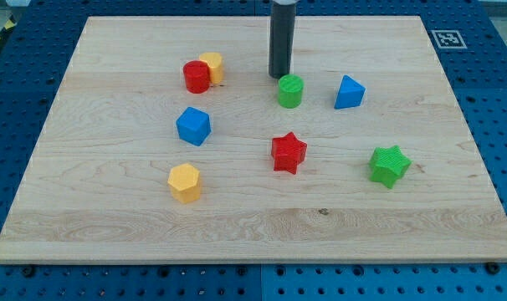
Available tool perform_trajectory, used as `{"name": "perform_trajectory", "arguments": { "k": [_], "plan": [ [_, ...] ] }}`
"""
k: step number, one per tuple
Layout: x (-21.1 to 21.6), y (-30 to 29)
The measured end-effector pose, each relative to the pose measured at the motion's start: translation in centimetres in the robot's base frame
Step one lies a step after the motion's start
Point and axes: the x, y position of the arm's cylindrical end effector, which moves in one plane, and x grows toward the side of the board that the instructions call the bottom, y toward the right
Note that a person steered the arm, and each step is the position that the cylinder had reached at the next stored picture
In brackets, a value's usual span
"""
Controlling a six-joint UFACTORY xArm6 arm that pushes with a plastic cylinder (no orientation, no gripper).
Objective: Move the green circle to the blue triangle
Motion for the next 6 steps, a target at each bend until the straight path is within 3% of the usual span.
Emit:
{"name": "perform_trajectory", "arguments": {
  "k": [2, 5, 6],
  "plan": [
    [3.2, 3.4],
    [6.8, -2.8],
    [9.2, -2.2]
  ]
}}
